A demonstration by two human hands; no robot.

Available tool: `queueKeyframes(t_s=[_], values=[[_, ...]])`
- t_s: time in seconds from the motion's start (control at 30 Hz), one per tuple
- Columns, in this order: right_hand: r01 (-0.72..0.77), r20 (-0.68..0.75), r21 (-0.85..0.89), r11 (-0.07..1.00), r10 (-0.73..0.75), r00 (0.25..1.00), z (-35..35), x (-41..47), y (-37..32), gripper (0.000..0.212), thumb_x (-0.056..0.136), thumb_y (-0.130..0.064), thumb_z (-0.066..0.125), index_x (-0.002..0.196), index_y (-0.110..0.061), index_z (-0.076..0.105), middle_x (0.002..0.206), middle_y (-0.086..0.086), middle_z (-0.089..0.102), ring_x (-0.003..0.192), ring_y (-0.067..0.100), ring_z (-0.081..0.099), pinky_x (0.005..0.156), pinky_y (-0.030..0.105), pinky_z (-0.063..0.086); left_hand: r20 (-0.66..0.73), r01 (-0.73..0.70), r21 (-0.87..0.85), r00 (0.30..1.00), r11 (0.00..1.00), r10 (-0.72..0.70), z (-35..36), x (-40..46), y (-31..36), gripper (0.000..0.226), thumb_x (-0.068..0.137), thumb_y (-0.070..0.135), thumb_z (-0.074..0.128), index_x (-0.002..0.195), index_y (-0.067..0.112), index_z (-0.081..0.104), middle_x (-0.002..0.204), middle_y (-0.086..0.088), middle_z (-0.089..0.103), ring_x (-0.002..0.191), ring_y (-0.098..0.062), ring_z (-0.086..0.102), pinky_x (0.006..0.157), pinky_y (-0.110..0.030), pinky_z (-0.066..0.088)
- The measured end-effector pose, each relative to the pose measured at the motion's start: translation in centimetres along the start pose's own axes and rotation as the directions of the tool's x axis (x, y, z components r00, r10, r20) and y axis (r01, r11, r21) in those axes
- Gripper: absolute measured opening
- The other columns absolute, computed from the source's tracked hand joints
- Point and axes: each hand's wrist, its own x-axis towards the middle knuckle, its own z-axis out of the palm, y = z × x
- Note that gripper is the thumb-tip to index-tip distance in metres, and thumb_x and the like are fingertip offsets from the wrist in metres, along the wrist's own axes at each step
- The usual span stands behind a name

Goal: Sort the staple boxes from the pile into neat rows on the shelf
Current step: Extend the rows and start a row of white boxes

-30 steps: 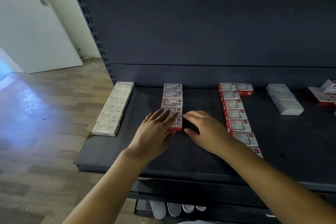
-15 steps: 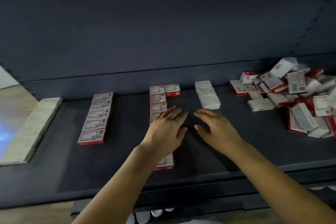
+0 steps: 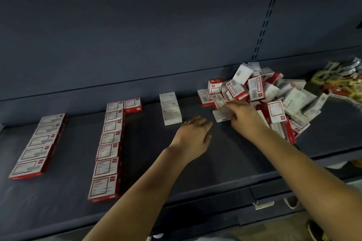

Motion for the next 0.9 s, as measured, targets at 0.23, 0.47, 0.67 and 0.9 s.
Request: queueKeyframes(t_s=[0.23, 0.47, 0.67, 0.9], values=[[-0.037, 0.212, -0.327, 0.944, 0.111, 0.971, 0.3, 2.5, 1.0, 0.033, 0.089, -0.017, 0.05, 0.121, -0.009, 0.055, 0.128, 0.01, 0.049, 0.121, 0.028, 0.038, 0.098, 0.041, 0.039, 0.001, 0.037, 0.028, 0.999, 0.999, -0.037, 0.0, 1.7, 0.7, 0.043, 0.097, 0.024, 0.043, 0.138, 0.012, 0.041, 0.143, -0.004, 0.042, 0.137, -0.019, 0.028, 0.111, -0.029, 0.021], [-0.013, 0.279, -0.47, 0.883, 0.162, 0.946, 1.6, 2.6, 1.2, 0.051, 0.086, -0.021, 0.05, 0.135, -0.009, 0.039, 0.134, 0.008, 0.028, 0.123, 0.029, 0.026, 0.103, 0.039, 0.026, -0.016, 0.071, 0.018, 0.997, 0.997, -0.071, 0.3, 1.6, 0.8, 0.041, 0.097, 0.025, 0.044, 0.136, 0.012, 0.045, 0.141, -0.004, 0.043, 0.134, -0.019, 0.032, 0.109, -0.031, 0.028], [-0.053, 0.231, -0.435, 0.899, 0.169, 0.958, 2.1, 2.4, 1.4, 0.045, 0.086, -0.023, 0.051, 0.129, -0.012, 0.044, 0.133, 0.004, 0.027, 0.124, 0.025, 0.025, 0.105, 0.038, 0.025, -0.022, 0.07, 0.04, 0.997, 0.997, -0.069, 0.5, 1.6, 0.6, 0.044, 0.098, 0.027, 0.042, 0.139, 0.015, 0.041, 0.144, -0.002, 0.041, 0.135, -0.017, 0.03, 0.11, -0.029, 0.024], [-0.063, 0.163, -0.309, 0.949, 0.118, 0.98, 1.9, 2.0, 2.0, 0.043, 0.095, -0.031, 0.044, 0.132, -0.011, 0.037, 0.134, 0.005, 0.031, 0.124, 0.024, 0.028, 0.104, 0.039, 0.025, -0.032, 0.051, 0.066, 0.998, 0.997, -0.049, 0.4, 1.5, 0.5, 0.043, 0.098, 0.03, 0.041, 0.138, 0.014, 0.042, 0.142, -0.002, 0.042, 0.135, -0.018, 0.029, 0.11, -0.03, 0.022]])
